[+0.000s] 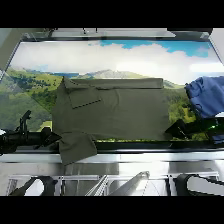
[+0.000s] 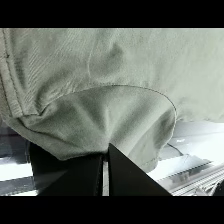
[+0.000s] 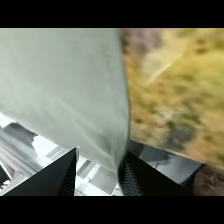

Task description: Fold the shirts.

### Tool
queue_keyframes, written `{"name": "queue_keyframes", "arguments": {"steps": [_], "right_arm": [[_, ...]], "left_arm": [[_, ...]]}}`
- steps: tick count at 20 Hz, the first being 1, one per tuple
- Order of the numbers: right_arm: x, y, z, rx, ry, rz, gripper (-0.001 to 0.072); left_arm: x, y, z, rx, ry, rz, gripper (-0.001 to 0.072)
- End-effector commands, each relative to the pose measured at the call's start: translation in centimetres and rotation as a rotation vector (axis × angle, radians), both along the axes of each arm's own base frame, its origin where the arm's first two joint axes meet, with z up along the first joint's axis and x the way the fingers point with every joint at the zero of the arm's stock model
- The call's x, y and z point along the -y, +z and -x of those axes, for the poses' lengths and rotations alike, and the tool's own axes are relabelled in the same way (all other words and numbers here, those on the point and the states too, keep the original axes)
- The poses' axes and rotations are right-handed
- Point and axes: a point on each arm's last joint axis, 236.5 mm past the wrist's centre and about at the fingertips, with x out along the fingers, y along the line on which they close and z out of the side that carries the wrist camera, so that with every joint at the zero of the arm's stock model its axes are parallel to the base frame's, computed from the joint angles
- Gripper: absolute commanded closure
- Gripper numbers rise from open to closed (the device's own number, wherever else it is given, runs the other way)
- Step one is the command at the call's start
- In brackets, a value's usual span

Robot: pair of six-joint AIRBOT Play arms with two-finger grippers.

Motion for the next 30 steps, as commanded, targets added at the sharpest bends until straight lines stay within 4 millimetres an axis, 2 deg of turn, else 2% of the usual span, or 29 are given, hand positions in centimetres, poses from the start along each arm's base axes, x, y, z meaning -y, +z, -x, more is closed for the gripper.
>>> {"name": "queue_keyframes", "arguments": {"steps": [1, 3, 4, 5, 6, 8, 9, 12, 14, 16, 19, 22, 24, 28, 30], "right_arm": [[-1.4, 0.2, 0.0, 0.009, 0.039, -0.026, 0.0373], [-1.6, 0.2, 0.1, 0.007, 0.047, -0.029, 0.0375], [-1.5, 0.2, 0.1, 0.006, 0.046, -0.029, 0.0428], [-1.5, 0.2, 0.1, 0.006, 0.046, -0.029, 0.0601], [-1.5, 0.2, 0.1, 0.005, 0.045, -0.029, 0.0703], [-1.7, 0.5, 0.0, 0.004, 0.04, -0.041, 0.0703], [-1.7, 0.9, -0.4, 0.014, 0.035, -0.053, 0.0704], [-1.3, 4.4, -3.5, 0.099, 0.004, -0.116, 0.0703], [-0.1, 7.2, -7.2, 0.179, -0.072, -0.13, 0.0703], [0.0, 8.9, -10.3, 0.264, -0.088, -0.119, 0.0703], [-0.7, 9.7, -15.5, 0.357, -0.129, -0.093, 0.0703], [-0.4, 10.2, -21.1, 0.446, -0.198, -0.074, 0.0703], [-0.6, 9.3, -23.6, 0.457, -0.21, -0.08, 0.0703], [-0.9, 5.9, -27.3, 0.433, -0.253, -0.108, 0.0703], [-0.8, 4.6, -28.9, 0.415, -0.319, -0.157, 0.0702]], "left_arm": [[-0.1, 0.0, -0.1, 0.002, 0.001, -0.001, 0.0682], [0.0, 0.1, 0.0, 0.002, 0.001, 0.0, 0.0682], [0.0, 0.1, 0.0, 0.001, 0.001, 0.0, 0.0682], [0.0, 0.1, -0.1, 0.002, 0.002, 0.001, 0.0682], [0.0, 0.1, -0.1, 0.002, 0.002, 0.001, 0.0682], [0.4, 0.5, -0.1, 0.004, 0.005, 0.027, 0.0682], [1.1, 1.3, -0.5, 0.017, 0.01, 0.067, 0.0682], [2.4, 6.8, -3.1, 0.132, -0.04, 0.184, 0.0682], [1.1, 9.7, -5.6, 0.211, -0.041, 0.142, 0.0682], [-0.3, 12.0, -8.7, 0.269, -0.047, 0.11, 0.0682], [-0.5, 13.2, -13.4, 0.293, -0.099, 0.1, 0.0682], [0.4, 12.8, -19.3, 0.336, -0.145, 0.074, 0.0683], [1.1, 12.2, -23.4, 0.367, -0.179, 0.062, 0.0683], [2.7, 9.4, -29.2, 0.382, -0.241, 0.068, 0.0684], [2.5, 7.6, -31.6, 0.378, -0.223, 0.066, 0.069]]}}
